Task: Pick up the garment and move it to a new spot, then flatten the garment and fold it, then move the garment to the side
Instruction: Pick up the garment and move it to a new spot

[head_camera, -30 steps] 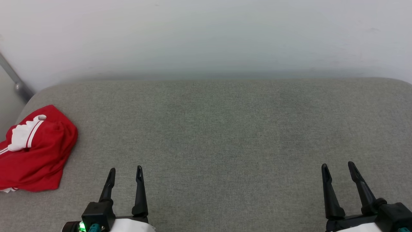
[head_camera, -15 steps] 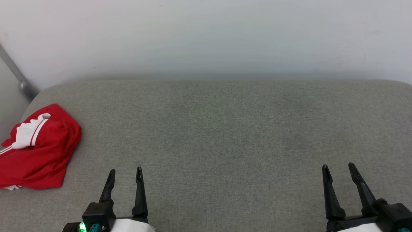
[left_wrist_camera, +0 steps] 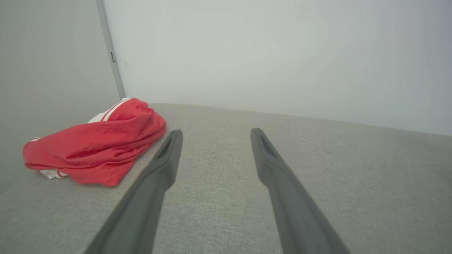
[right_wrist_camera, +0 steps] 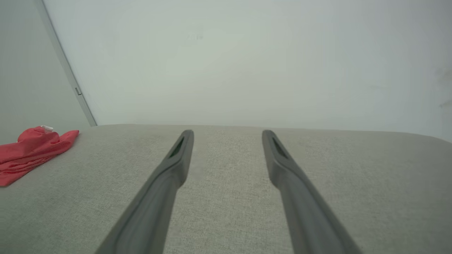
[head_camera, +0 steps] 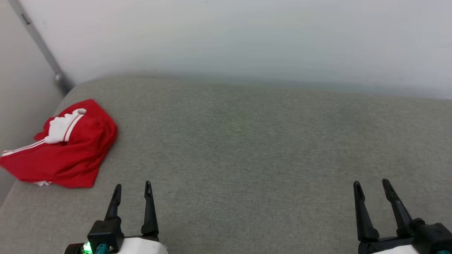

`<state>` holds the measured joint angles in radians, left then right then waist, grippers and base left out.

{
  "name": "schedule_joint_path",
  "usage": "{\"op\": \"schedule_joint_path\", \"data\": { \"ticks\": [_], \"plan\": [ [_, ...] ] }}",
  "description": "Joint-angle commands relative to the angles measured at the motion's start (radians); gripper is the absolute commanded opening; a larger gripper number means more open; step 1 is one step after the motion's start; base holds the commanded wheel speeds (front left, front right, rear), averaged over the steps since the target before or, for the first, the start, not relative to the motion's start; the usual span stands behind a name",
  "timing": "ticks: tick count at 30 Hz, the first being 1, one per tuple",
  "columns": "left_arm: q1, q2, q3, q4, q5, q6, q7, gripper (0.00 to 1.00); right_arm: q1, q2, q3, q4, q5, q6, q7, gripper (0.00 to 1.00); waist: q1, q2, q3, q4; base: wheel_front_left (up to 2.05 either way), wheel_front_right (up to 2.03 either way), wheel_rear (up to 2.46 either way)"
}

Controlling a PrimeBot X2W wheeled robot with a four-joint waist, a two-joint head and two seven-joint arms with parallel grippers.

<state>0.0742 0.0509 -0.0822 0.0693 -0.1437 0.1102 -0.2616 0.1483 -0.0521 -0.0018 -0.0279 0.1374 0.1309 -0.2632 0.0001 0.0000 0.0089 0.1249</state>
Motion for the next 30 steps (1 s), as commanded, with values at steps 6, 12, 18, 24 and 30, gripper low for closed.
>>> {"op": "schedule_joint_path", "data": {
  "ticks": [6, 12, 18, 24, 30],
  "plan": [
    [-0.012, -0.001, 0.022, -0.007, 0.005, 0.015, -0.005, 1.0, 0.008, 0.003, 0.005, -0.01, -0.01, 0.0, -0.002, 1.0, -0.0001, 0.0, 0.015, 0.114, 0.0, 0.0, 0.0],
    [-0.019, -0.001, 0.037, -0.014, 0.003, 0.029, -0.004, 1.0, -0.001, 0.003, 0.004, -0.015, -0.026, 0.0, -0.002, 1.0, -0.0001, 0.0, 0.03, 0.201, 0.0, 0.0, 0.0],
    [-0.017, -0.001, 0.047, -0.021, -0.009, 0.039, -0.004, 1.0, -0.004, 0.003, 0.011, -0.017, -0.036, 0.0, -0.002, 1.0, -0.0001, 0.0, 0.037, 0.274, 0.0, 0.0, 0.0],
    [-0.01, -0.001, 0.06, -0.024, -0.015, 0.053, -0.004, 1.0, -0.011, 0.003, 0.026, -0.021, -0.047, 0.0, -0.002, 1.0, -0.0001, 0.0, 0.043, 0.318, 0.0, 0.0, 0.0],
    [-0.007, -0.001, 0.068, -0.02, -0.016, 0.057, -0.004, 1.0, -0.011, 0.003, 0.029, -0.02, -0.048, 0.0, -0.002, 1.0, -0.0001, 0.0, 0.044, 0.326, 0.0, 0.0, 0.0]
  ]
}}
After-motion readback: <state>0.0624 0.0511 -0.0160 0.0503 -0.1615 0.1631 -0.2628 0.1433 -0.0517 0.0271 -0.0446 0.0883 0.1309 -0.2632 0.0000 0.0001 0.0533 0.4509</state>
